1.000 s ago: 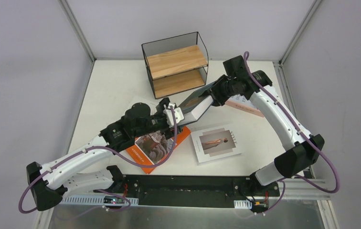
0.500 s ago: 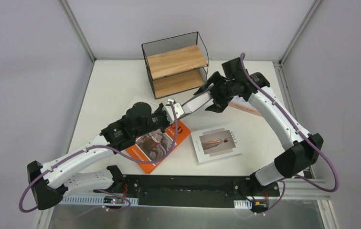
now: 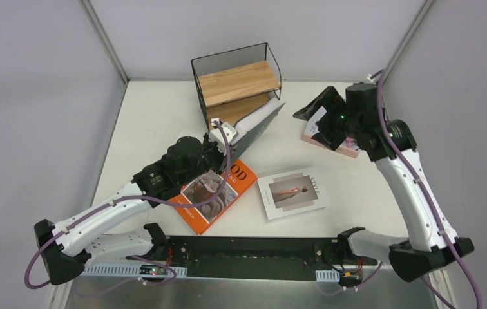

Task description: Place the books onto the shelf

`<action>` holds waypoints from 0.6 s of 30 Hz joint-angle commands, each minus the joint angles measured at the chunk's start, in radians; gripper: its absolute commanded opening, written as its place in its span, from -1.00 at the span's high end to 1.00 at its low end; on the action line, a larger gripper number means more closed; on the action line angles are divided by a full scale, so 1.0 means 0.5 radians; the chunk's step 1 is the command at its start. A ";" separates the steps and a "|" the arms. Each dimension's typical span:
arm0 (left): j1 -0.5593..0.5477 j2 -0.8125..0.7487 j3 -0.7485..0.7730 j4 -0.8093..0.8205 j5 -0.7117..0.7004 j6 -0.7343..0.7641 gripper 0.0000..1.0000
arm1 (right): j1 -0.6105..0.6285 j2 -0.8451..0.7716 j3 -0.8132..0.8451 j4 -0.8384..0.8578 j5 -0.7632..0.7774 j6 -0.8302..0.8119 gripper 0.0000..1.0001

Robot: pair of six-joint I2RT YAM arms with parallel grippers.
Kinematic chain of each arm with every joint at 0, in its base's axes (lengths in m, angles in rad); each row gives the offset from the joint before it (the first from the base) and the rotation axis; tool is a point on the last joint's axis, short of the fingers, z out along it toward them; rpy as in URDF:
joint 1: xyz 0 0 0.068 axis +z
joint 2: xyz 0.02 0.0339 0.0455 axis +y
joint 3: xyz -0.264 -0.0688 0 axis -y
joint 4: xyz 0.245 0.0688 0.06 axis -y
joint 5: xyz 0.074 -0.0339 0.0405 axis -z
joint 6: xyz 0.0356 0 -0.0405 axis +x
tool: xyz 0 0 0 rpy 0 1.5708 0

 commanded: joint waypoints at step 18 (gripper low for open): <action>0.608 0.036 0.185 0.682 0.170 -2.020 1.00 | -0.020 -0.722 -1.800 2.706 -0.534 0.680 -0.99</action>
